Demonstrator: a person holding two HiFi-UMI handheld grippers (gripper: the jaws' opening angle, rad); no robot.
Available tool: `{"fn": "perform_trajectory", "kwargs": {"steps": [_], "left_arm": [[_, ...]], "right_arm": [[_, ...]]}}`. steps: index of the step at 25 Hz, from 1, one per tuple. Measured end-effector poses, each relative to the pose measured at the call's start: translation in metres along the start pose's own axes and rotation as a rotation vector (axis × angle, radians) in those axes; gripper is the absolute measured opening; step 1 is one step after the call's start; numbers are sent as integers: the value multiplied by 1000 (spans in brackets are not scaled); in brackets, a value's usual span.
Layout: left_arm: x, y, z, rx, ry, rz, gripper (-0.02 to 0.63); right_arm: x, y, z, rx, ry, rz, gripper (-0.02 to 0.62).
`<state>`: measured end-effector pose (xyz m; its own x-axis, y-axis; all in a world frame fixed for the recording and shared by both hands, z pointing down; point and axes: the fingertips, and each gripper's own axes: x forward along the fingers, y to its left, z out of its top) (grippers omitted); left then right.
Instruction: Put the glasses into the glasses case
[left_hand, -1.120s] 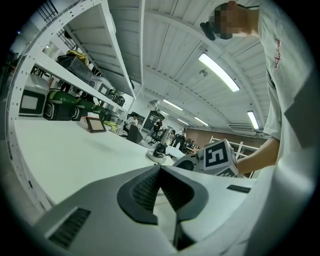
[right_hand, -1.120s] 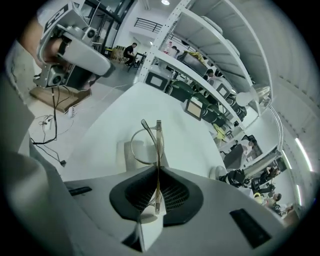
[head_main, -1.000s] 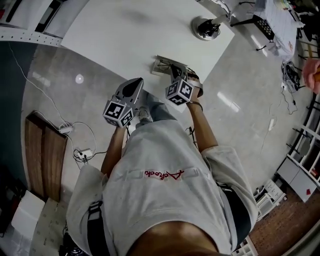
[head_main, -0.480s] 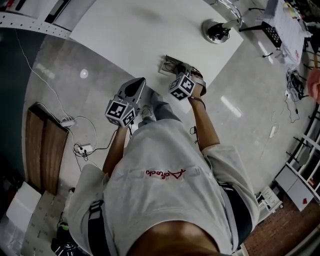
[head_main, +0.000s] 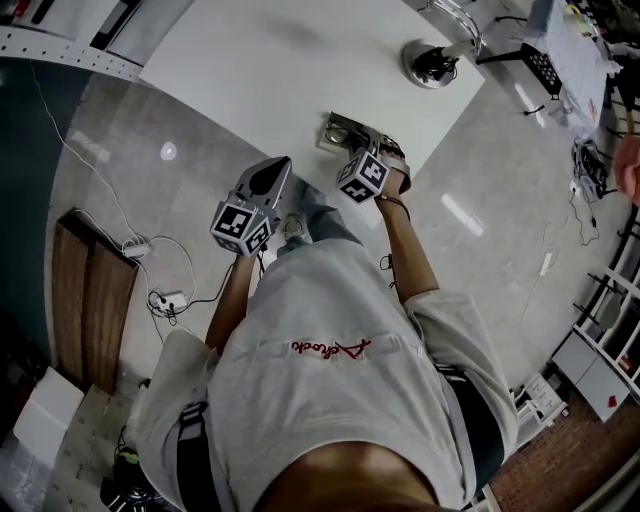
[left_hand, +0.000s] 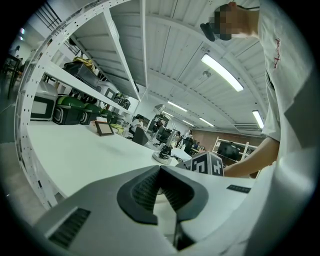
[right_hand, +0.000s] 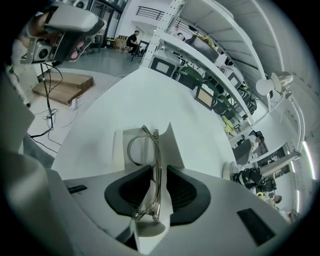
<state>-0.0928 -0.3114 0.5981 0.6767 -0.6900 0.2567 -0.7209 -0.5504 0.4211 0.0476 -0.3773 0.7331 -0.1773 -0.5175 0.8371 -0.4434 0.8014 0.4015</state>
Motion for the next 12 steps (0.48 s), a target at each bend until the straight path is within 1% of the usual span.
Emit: {"fn": "perform_trajectory", "kwargs": {"steps": [7,9,11,12], "left_arm": [[-4,-8,4,22,-16,-16,9],[-6,-11,6,32,-19,-22,9],[-9,-16,8,43,-24,-31,9],[-10,-18,9,49,-27,-36,9]], "right_arm": [[-15,-3,4,6,-21,-46,98],[-22,-3,6,9,-30,-59,87],[-31,-2,10,8,-45,-77,43],[-35,-1,11,6,-51,-86,31]]}}
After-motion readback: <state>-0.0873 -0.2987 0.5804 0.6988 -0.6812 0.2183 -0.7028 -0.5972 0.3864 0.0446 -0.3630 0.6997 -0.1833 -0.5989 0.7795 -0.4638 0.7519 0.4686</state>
